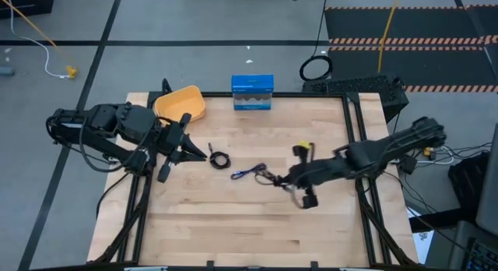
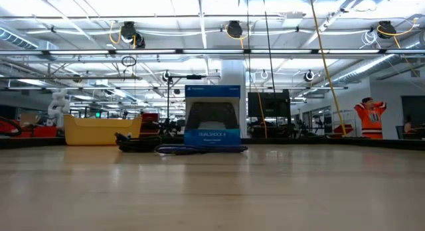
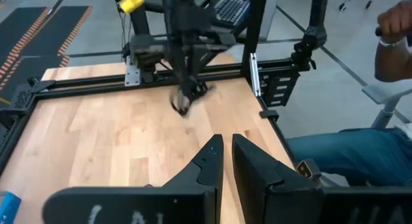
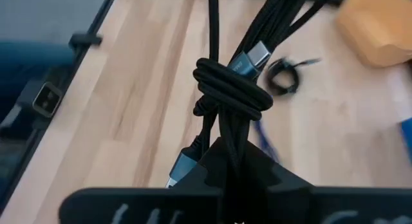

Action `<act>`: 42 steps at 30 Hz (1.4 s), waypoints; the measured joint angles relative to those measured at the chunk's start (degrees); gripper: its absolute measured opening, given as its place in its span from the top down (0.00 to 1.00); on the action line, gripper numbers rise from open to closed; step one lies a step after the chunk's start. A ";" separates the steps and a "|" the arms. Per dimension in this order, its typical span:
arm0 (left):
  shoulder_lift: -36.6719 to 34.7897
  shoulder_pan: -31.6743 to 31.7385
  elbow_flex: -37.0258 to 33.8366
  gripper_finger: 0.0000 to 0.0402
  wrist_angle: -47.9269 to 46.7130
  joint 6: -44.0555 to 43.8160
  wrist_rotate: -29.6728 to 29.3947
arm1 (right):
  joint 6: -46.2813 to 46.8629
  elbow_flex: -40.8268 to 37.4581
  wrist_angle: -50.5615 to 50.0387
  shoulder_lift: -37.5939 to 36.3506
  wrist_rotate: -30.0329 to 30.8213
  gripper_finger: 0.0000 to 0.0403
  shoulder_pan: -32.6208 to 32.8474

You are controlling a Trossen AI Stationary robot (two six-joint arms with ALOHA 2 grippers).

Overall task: Pick and place USB-C Cables
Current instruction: Put the bottom black charger cable into the yellow bin

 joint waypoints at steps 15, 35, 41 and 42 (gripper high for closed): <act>-0.02 0.00 -0.01 0.91 0.13 0.42 -6.97 | -4.15 -25.03 25.16 -21.42 4.18 0.99 0.73; -3.62 1.55 -30.25 0.91 34.11 8.84 -7.97 | -5.19 -28.81 28.44 -25.85 10.18 0.99 3.53; -9.26 3.19 -41.90 0.91 46.95 7.10 -8.00 | -6.18 -31.14 33.24 -25.86 10.16 0.99 3.45; -10.09 3.19 -43.92 0.91 49.41 7.34 -7.85 | -6.40 -31.40 34.17 -25.86 10.17 0.99 3.34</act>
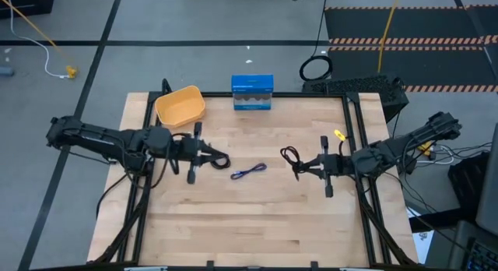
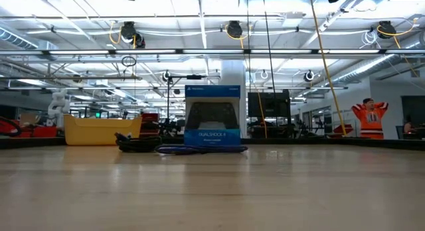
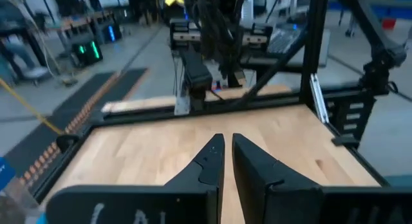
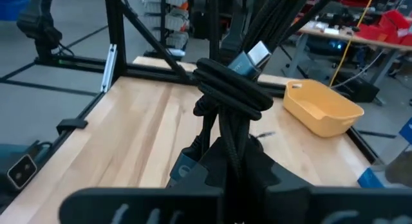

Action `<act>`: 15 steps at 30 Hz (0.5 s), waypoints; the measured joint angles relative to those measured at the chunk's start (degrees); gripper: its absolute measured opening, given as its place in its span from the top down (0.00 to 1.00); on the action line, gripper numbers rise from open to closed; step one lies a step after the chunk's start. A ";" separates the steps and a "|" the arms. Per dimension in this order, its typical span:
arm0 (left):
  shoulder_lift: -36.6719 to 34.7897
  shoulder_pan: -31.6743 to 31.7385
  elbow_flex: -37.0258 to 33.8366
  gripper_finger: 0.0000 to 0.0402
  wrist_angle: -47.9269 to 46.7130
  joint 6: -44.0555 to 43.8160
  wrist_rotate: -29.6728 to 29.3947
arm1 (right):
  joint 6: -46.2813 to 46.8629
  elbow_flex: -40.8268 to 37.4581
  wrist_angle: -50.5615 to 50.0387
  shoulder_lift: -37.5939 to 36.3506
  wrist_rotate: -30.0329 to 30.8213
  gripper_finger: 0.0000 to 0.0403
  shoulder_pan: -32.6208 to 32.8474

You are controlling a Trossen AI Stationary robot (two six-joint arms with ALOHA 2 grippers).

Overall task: Pick and place USB-C Cables
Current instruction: Put the bottom black charger cable into the yellow bin

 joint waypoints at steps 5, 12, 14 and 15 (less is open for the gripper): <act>-3.45 0.46 -9.34 0.91 11.27 1.38 0.38 | -0.16 -0.80 0.43 0.02 -0.02 0.99 -0.05; -3.68 0.66 -18.35 0.91 26.37 1.05 0.52 | -3.20 -2.93 6.47 0.00 -0.04 0.99 -0.07; -3.42 0.66 -20.03 0.91 30.29 1.08 0.49 | -4.26 -3.75 8.85 0.00 -0.04 0.99 -0.07; -3.40 0.66 -20.54 0.91 31.41 0.91 0.50 | -4.57 -4.13 9.89 0.02 -0.04 0.99 -0.07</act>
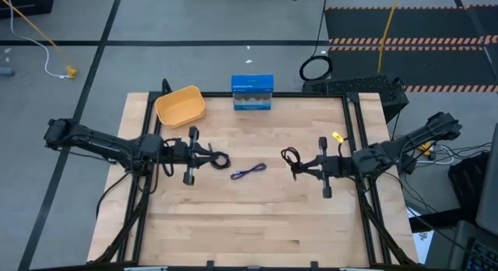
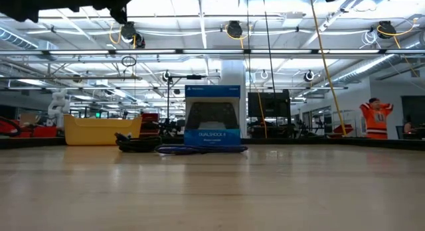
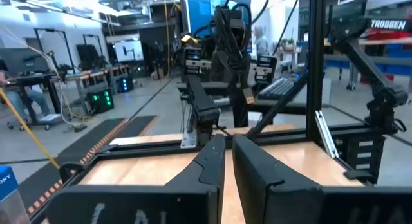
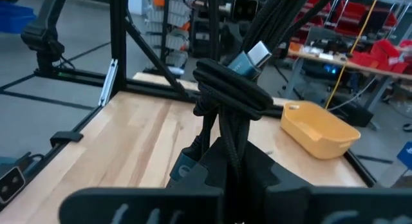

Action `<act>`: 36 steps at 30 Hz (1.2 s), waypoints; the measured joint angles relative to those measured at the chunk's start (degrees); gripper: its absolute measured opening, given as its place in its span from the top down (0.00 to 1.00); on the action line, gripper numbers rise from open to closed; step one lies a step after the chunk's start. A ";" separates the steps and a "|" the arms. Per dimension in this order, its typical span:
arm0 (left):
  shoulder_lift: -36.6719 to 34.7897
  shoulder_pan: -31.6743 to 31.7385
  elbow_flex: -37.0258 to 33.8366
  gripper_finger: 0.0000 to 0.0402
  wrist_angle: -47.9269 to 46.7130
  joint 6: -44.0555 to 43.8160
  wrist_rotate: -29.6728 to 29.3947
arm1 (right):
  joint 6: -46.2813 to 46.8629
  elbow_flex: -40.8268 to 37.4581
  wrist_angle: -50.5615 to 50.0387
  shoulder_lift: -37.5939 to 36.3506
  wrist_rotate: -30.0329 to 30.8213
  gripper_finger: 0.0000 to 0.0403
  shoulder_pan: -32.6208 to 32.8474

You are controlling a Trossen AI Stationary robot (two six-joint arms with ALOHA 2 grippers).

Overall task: Pick and place USB-C Cables
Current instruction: Put the bottom black charger cable into the yellow bin

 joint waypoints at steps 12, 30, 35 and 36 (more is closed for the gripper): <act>0.33 0.00 -0.22 0.91 0.92 -3.68 0.05 | -0.22 -0.27 5.41 2.92 -0.21 0.99 -1.35; 2.59 0.00 -0.15 0.70 6.44 -10.41 3.16 | -0.70 -0.27 33.63 23.42 -15.43 0.99 -11.47; 8.64 0.00 1.82 0.63 9.65 -11.79 3.16 | -0.73 -0.24 39.11 27.76 -17.36 0.99 -13.05; 9.92 0.00 2.54 0.62 9.44 -11.82 3.16 | -0.72 -0.24 40.05 28.53 -17.90 0.99 -13.28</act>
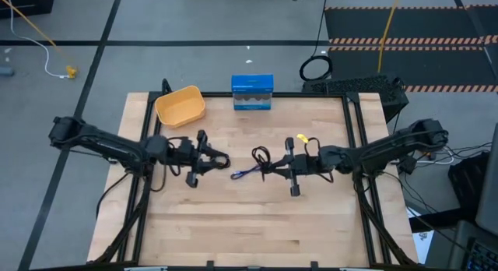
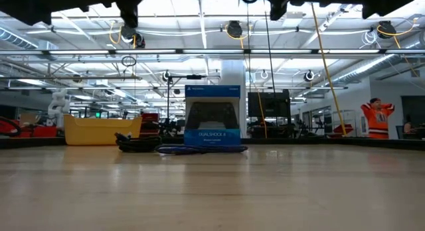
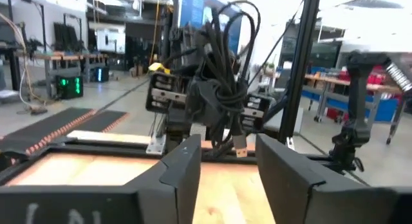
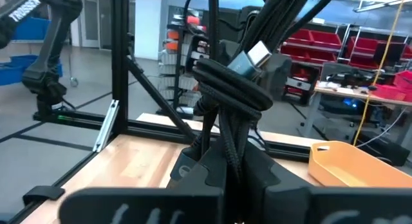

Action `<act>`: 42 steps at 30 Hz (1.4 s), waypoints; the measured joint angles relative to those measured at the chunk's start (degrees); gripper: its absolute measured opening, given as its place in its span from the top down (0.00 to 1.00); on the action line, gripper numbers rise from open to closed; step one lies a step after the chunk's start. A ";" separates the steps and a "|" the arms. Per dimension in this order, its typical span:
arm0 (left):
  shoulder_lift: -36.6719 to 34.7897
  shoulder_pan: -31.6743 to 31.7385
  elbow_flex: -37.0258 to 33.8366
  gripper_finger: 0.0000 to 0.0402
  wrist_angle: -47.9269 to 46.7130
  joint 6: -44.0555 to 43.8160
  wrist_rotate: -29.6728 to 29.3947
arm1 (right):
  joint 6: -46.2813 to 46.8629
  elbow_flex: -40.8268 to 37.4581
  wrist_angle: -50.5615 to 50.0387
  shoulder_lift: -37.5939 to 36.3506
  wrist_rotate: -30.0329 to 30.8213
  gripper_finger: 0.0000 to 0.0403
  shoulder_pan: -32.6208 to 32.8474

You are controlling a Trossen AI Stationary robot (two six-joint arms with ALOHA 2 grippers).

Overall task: Pick and place USB-C Cables
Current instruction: Put the bottom black charger cable into the yellow bin

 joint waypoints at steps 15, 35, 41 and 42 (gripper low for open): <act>15.79 0.00 13.78 0.40 -0.76 1.07 0.99 | -0.45 4.84 2.20 8.58 -3.53 0.99 -0.92; 17.10 -0.11 14.72 0.39 2.23 -0.51 1.92 | -1.52 4.92 1.31 8.82 -3.20 0.99 -1.24; 20.13 -0.42 17.00 0.39 2.10 0.11 1.81 | -1.52 4.92 1.14 8.82 -3.15 0.99 -1.25; 20.42 -0.43 17.40 0.39 1.82 0.59 1.81 | -1.50 4.92 1.12 8.82 -3.15 0.99 -1.25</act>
